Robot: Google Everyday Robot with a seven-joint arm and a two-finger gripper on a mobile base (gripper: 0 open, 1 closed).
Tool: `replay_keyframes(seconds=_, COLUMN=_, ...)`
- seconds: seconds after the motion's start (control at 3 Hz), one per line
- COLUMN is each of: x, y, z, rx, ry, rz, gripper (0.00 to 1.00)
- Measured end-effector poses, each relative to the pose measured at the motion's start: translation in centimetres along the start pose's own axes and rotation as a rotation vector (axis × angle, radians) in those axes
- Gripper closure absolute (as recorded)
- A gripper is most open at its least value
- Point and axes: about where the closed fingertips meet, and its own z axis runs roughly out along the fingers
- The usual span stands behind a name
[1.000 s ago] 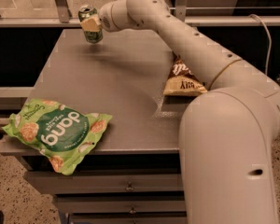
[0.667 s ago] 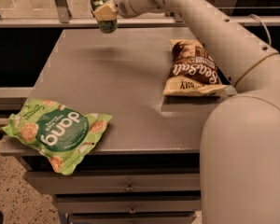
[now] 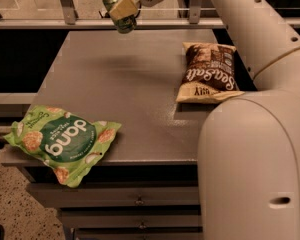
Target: Knock green can over
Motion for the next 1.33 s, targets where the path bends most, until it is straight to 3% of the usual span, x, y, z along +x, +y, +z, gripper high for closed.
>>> replay_keyframes(seconds=0.67, x=5.2, y=6.2, z=3.2, rx=-0.309, ry=0.207, rz=-0.102, gripper=1.0)
replay_keyframes(seconds=1.0, x=8.4, y=9.4, z=3.0, rx=-0.461, ry=0.36, rz=-0.135, gripper=1.0)
replay_keyframes(seconds=1.33, x=9.9, y=10.9, z=3.0, rx=-0.539, ry=0.443, rz=-0.165, gripper=0.85)
